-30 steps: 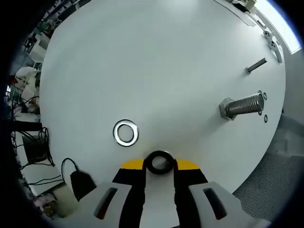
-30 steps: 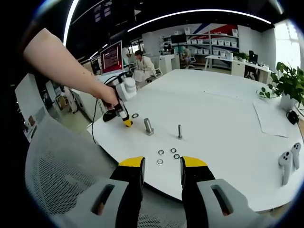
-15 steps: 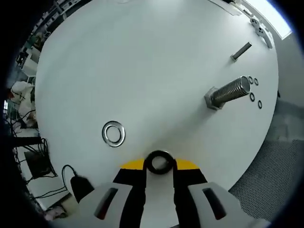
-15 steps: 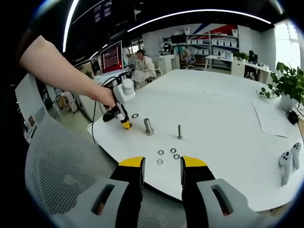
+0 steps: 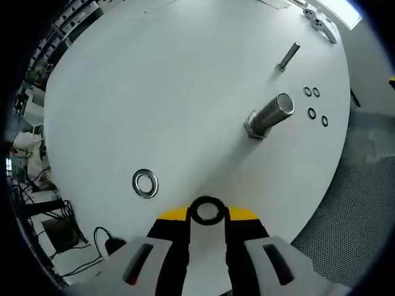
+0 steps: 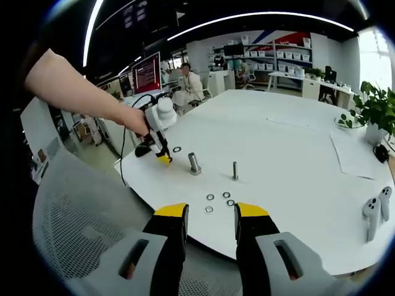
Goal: Place the washer onto the threaded stud by aligning its center hole with the stud, sliding it down to the base, and recovering from edge contact or off-axis alignment until the washer reaches the visible bottom stop.
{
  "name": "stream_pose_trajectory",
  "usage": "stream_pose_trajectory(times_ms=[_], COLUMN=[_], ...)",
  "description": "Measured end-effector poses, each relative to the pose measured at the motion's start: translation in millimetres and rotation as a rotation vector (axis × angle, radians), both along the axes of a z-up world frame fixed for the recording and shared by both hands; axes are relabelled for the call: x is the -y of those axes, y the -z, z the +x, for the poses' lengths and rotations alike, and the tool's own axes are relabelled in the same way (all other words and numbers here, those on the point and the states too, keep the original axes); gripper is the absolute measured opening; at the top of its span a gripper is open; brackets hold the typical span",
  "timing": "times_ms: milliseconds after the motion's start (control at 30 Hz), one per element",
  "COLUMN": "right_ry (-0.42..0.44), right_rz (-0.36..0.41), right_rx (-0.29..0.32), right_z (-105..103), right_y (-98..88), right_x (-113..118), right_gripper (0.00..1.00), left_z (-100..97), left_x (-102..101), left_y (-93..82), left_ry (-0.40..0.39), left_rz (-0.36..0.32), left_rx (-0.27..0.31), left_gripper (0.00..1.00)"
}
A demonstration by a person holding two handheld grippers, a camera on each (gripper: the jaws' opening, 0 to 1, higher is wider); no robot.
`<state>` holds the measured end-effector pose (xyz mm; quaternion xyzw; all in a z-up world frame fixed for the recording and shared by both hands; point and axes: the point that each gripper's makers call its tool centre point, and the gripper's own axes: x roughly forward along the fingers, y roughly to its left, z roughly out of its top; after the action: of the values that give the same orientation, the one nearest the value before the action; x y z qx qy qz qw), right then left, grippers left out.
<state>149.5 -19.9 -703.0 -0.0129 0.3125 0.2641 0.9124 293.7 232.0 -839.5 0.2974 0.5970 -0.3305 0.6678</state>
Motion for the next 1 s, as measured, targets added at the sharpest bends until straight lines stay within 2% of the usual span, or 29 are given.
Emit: stream_pose_trajectory(times_ms=[133,233,433,567,1000], right_ry=[0.000,-0.003,-0.009,-0.018,-0.023], right_rz=[0.002,0.002,0.003,0.004,0.006], right_rx=[0.001,0.001,-0.001,-0.002,-0.001], right_z=[0,0,0,-1,-2], right_y=[-0.3,-0.3,0.0,-0.1,-0.6], right_x=[0,-1,-1,-3,-5], right_gripper=[0.32,0.32,0.32,0.32,0.32], left_z=[10.2,15.8,21.4,18.4,9.1], left_x=[19,35,58,68,85], left_y=[-16.5,-24.5,-41.7,-53.1,-57.2], left_ry=[0.010,0.050,0.078,0.108,0.160], left_rz=[-0.051,-0.090,-0.113,-0.121,-0.123], left_rx=[0.021,0.053,0.077,0.083,0.066], left_gripper=[0.19,0.19,0.19,0.19,0.19])
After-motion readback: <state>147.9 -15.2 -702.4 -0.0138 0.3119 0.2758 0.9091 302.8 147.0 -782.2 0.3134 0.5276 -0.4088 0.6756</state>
